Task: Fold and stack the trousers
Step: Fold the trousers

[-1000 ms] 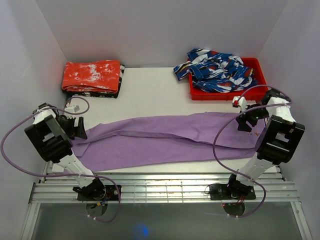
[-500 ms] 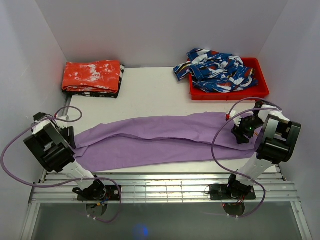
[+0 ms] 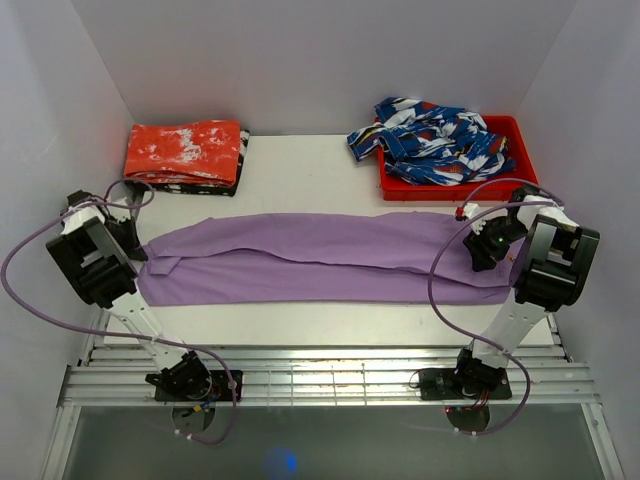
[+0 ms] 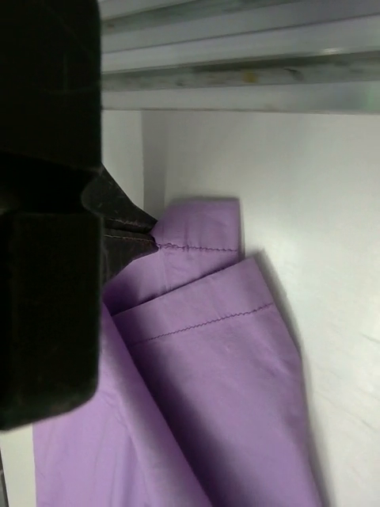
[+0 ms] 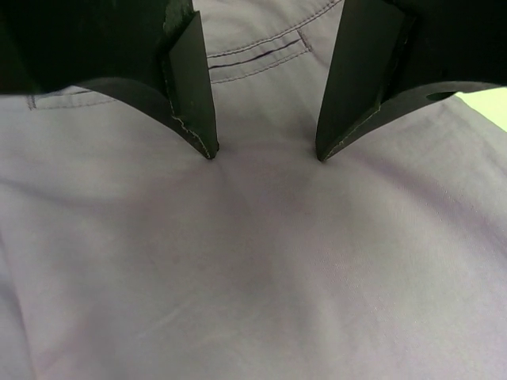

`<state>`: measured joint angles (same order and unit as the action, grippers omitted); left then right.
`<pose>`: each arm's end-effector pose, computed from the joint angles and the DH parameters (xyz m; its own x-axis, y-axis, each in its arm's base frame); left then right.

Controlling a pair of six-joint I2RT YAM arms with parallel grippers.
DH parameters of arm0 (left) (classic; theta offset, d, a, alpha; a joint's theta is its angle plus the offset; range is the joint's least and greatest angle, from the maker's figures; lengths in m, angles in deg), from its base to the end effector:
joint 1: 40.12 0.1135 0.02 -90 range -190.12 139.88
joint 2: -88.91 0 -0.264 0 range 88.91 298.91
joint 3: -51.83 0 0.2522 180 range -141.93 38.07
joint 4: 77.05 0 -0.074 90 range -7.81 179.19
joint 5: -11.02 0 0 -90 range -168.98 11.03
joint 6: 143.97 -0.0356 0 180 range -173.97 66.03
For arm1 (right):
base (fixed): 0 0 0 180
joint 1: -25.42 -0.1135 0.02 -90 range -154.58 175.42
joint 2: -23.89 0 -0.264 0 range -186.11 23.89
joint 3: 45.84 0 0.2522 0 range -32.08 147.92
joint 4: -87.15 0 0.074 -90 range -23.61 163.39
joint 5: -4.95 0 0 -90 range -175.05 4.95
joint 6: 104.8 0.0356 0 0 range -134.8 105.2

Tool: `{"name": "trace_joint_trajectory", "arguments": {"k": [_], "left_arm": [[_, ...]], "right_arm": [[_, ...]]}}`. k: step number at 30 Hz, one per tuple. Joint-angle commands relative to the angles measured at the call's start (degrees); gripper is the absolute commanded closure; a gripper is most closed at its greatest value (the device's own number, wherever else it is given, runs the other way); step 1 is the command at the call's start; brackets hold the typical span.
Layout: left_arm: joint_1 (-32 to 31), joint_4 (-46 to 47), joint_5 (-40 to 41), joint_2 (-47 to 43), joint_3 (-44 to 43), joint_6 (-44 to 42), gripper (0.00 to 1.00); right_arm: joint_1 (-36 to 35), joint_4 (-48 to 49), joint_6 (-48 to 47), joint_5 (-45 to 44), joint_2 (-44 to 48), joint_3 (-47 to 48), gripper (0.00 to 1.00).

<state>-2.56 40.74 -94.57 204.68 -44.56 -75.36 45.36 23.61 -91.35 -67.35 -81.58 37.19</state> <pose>0.3138 0.2293 0.1604 -0.9330 -0.2743 -0.2331 -0.2317 0.9532 -0.1942 0.3149 -0.1027 0.1640 -0.5146 -0.7989 -0.3113 -0.8411 0.5409 0.0024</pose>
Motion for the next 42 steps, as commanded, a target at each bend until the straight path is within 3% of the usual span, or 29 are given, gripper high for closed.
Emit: {"name": "trace_joint_trajectory", "arguments": {"k": [1,3,4,12,14,17,21,24,30,35,42], "left_arm": [[-0.91,6.19,-1.79,6.74,-7.94,1.44,0.98],[-1.61,2.76,-4.43,7.54,-11.4,-1.54,0.71],[-1.61,0.83,-7.58,6.15,-12.8,-2.6,0.49],[-1.7,2.39,-16.38,-10.63,-6.94,-21.13,0.08],[-1.96,2.31,-19.02,-12.66,-5.44,-28.77,0.02],[-3.97,-1.2,-20.79,-12.5,-5.17,-36.08,0.02],[-5.39,-7.53,-23.76,-6.27,-11.13,-41.0,0.14],[-6.71,-11.05,-25.45,-5.2,-11.42,-49.34,0.21],[-10.93,-9.74,-19.4,-3.71,-8.43,-61.21,0.25],[-12.34,-9.56,-12.19,-0.98,-8.78,-64.31,0.24],[-12.34,-10.09,-8.58,-0.19,-7.29,-65.45,0.24]], "right_arm": [[0.62,9.27,3.87,-3.11,-5.27,4.19,0.4],[0.62,7.34,4.31,-1.71,-5.27,6.99,0.4],[0.71,6.37,4.31,-0.04,-4.84,7.71,0.4],[0.89,-3.56,-3.59,9.46,7.11,6.49,0.38],[0.89,-4.01,-4.83,9.47,8.61,5.7,0.39],[0.89,-4.45,-5.44,7.71,8.36,6.39,0.39],[0.89,-5.68,-7.46,4.2,7.21,6.58,0.39],[0.97,-5.42,-9.57,1.47,6.95,5.87,0.4],[1.06,-5.5,-10.46,-0.46,5.98,5.43,0.4],[1.67,-5.33,-10.63,-1.52,4.66,4.82,0.37],[2.99,-5.41,-12.21,-0.56,4.31,5.61,0.31]]}}
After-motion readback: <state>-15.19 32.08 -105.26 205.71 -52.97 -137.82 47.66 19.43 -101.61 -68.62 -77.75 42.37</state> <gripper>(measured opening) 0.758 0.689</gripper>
